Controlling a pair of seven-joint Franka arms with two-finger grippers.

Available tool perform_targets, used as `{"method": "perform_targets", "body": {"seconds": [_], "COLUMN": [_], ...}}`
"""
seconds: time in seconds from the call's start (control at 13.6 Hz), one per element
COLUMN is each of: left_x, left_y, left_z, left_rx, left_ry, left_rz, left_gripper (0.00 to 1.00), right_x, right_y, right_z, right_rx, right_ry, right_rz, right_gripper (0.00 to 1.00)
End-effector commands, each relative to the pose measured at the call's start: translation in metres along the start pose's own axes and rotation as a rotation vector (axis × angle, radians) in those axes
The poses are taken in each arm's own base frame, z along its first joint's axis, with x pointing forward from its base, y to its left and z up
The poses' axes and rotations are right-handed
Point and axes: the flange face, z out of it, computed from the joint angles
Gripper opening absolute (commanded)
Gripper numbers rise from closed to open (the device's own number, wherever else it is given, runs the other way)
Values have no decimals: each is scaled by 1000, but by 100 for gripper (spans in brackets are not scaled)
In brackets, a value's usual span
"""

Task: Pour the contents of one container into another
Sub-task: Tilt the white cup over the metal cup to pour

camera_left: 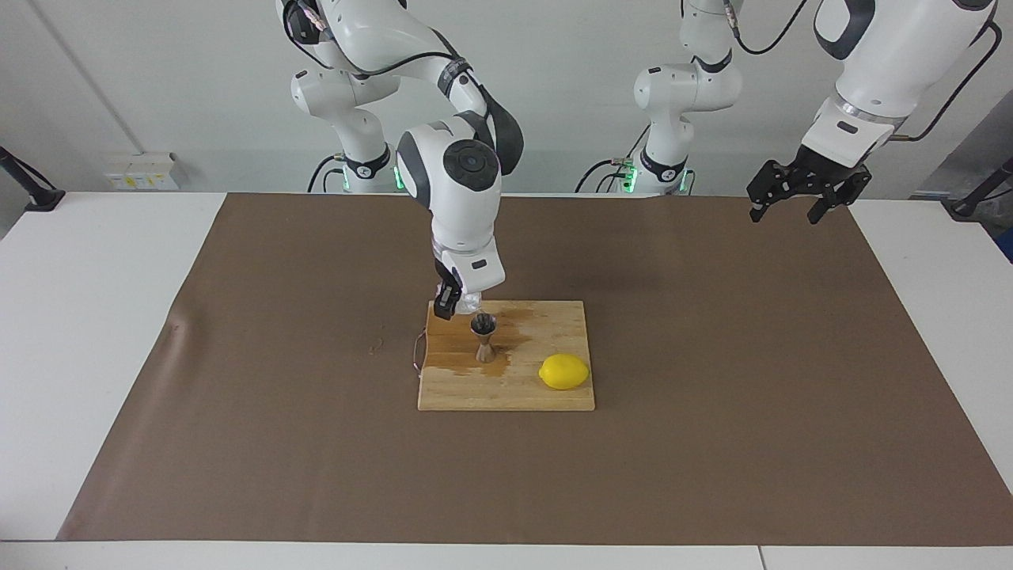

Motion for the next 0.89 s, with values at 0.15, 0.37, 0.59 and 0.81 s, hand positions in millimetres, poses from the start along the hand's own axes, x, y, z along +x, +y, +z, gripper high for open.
{"method": "perform_targets", "body": {"seconds": [0.15,0.37,0.59,0.81], "left_x": [-11,-12,-12,-12], "left_y": [-2,-4,-3,-4], "left_z": [7,7,7,7], "left_rx": [-7,-7,-7,-7], "left_ry": [-17,-15,-16,-15], "left_rz": [4,-3,-3,-5], "left_gripper": [100,100,100,100], "right_x": [4,2,2,0], "right_y": [6,8,11,14], "right_z": [-6,-6,-8,-9], "right_rx": [-4,1,4,3], "right_ry": [-24,-29,-25,-22], "right_rz": [54,65,71,94], "right_gripper": [42,42,42,42]}}
